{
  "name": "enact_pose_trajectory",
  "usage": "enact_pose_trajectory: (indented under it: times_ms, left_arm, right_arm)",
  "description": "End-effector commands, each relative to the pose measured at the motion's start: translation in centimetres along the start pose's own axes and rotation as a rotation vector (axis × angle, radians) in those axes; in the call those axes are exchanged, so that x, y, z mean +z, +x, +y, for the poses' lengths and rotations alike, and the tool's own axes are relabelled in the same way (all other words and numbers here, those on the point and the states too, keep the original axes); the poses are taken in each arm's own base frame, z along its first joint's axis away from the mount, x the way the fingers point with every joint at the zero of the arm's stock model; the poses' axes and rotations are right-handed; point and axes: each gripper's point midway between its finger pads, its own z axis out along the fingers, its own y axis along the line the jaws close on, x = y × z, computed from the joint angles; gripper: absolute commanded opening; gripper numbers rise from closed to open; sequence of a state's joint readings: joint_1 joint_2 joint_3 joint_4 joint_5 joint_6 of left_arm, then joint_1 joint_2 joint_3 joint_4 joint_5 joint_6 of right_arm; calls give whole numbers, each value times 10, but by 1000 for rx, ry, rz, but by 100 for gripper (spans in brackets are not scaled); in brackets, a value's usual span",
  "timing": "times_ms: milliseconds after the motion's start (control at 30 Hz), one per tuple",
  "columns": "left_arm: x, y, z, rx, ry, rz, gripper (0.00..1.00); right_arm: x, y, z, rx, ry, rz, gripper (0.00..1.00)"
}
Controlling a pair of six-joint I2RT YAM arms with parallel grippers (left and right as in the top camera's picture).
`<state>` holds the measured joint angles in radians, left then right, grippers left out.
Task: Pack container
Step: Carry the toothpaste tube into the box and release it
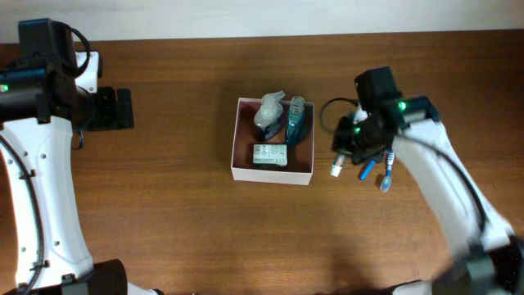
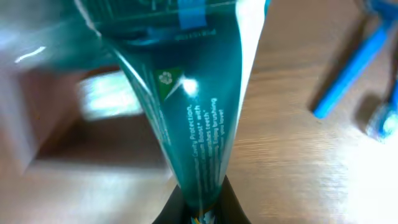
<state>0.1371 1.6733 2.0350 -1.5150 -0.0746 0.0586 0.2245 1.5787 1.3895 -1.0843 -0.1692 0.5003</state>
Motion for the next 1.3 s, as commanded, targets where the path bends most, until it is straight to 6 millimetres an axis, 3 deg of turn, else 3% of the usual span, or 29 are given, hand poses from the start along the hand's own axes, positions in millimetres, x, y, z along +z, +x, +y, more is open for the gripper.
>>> enact_pose_trajectory:
  times_ms: [0, 100, 233, 367, 700, 900, 1000, 1067, 1100, 1267]
  left_arm:
    - [-9, -1, 1, -15, 5, -28, 99]
    - [-9, -1, 1, -15, 4, -28, 99]
    - [-9, -1, 1, -15, 4, -28, 100]
    - [-9, -1, 1, -15, 5, -28, 99]
    - [-9, -1, 1, -15, 5, -28, 99]
    - [-9, -1, 1, -15, 4, -28, 100]
    - [-9, -1, 1, -15, 4, -28, 99]
    - [-9, -1, 1, -15, 4, -28, 99]
    - [-9, -1, 1, -15, 5, -28, 99]
    - [-9, -1, 1, -15, 5, -28, 99]
  right_arm:
    - [-34, 17, 31, -351, -20, -101, 4]
    - [-39, 33, 52, -563, -29, -117, 4]
    - [-29, 52, 76, -869, -44, -98, 4]
    - [-17, 47, 92, -1138, -30, -131, 4]
    - [13, 28, 112, -1508, -25, -184, 4]
    - [42, 22, 111, -1549, 2, -143, 5]
    - [50, 19, 105, -1509, 42, -118, 47]
    - [43, 9, 102, -1398, 96, -146, 91]
    - [38, 4, 101, -1336, 114, -164, 99]
    - [-6, -7, 99, -1091, 108, -226, 99]
